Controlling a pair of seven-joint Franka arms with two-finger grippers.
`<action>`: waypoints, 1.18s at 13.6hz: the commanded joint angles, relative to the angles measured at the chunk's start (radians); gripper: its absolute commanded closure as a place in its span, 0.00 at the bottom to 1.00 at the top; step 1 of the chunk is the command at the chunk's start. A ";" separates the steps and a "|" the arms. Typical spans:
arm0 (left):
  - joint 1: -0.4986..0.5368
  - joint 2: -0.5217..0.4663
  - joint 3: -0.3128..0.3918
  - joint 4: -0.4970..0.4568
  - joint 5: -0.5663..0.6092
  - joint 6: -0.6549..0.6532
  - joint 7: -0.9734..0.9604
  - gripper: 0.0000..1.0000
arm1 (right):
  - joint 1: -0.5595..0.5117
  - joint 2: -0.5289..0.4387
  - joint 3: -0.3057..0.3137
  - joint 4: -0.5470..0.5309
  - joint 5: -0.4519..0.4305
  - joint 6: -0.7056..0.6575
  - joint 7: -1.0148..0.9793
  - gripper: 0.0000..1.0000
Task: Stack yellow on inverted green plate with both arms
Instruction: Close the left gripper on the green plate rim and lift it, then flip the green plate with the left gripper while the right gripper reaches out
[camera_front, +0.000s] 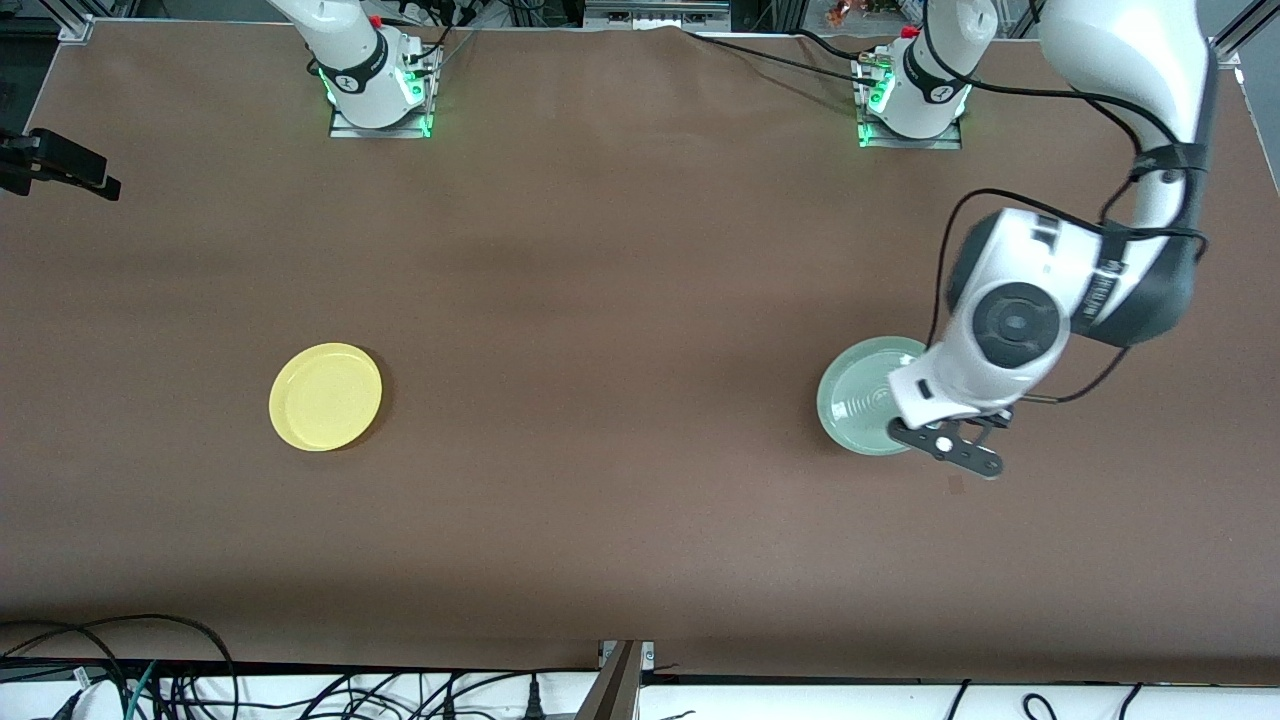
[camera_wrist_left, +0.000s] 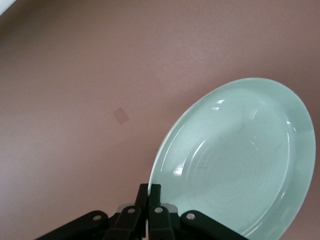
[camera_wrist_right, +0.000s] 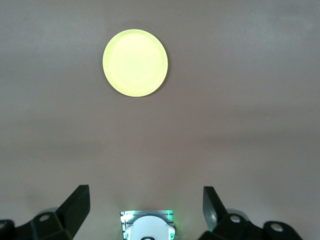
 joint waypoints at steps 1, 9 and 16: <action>-0.116 -0.001 0.015 0.017 0.148 -0.098 -0.131 1.00 | -0.012 -0.002 0.004 0.001 0.005 -0.006 -0.018 0.00; -0.365 0.112 0.023 0.009 0.520 -0.233 -0.453 1.00 | -0.013 0.023 0.004 -0.001 -0.008 -0.009 -0.015 0.00; -0.531 0.283 0.057 0.079 0.687 -0.424 -0.550 1.00 | -0.022 0.137 -0.082 -0.001 -0.006 0.005 -0.015 0.00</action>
